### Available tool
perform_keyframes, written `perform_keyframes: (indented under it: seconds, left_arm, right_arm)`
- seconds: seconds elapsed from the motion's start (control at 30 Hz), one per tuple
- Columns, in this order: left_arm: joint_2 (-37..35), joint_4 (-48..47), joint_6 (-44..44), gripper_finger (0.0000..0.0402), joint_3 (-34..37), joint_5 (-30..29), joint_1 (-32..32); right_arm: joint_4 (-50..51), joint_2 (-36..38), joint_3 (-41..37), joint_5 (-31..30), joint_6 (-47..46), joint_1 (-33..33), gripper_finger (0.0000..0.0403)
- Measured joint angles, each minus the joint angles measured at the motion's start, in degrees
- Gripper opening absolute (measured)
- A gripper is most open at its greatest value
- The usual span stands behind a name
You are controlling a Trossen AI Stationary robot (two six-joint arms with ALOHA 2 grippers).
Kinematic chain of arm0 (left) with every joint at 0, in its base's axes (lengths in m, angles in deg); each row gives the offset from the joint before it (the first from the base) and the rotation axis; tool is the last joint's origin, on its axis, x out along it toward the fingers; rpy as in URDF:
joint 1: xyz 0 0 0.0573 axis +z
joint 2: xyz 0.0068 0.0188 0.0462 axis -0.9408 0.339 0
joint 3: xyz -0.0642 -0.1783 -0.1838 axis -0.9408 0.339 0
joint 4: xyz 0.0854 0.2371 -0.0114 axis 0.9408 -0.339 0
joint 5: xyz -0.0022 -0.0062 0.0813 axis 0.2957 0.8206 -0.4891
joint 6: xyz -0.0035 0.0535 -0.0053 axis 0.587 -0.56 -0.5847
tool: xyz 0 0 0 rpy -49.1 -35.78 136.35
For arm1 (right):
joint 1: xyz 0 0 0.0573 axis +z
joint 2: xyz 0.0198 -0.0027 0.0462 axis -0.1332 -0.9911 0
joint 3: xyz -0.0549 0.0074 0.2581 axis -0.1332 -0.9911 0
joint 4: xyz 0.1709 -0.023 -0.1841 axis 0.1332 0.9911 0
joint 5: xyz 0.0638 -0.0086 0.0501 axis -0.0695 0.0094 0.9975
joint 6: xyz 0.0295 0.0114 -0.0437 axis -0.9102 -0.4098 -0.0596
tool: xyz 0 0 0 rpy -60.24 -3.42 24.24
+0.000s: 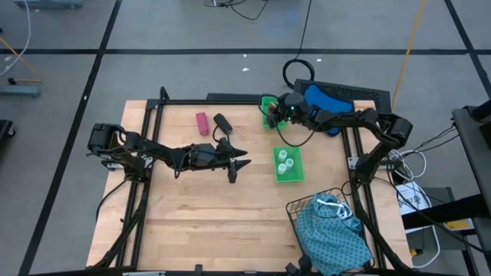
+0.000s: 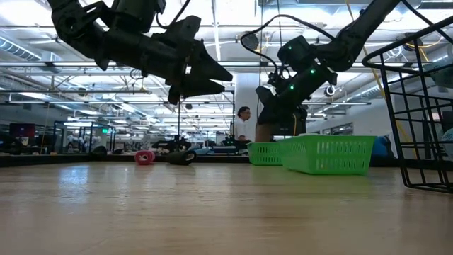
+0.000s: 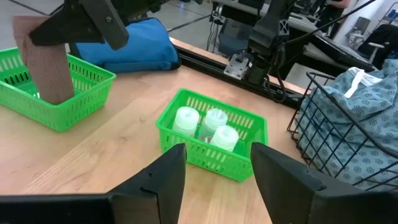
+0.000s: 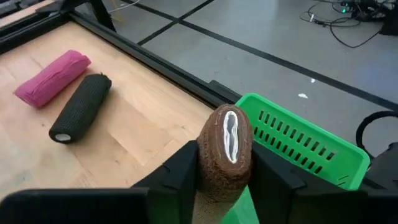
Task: Pick & Place Medicine items
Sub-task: Put the brown bandage into the top green bin, then put the pink bandage into the top green bin
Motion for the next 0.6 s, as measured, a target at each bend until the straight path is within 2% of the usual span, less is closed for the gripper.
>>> perform_keyframes:
  seconds: [0.3, 0.6]
  left_arm:
    - [0.00, 0.01, 0.00, 0.0189, 0.00, -0.01, 0.00]
    - [0.00, 0.04, 0.02, 0.0189, 0.00, -0.01, 0.00]
  right_arm:
    - [-0.02, 0.00, 0.00, 0.02, 0.99, 0.02, 0.0188]
    - [-1.74, 0.65, -0.02, 0.06, 4.38, 1.11, 0.0205]
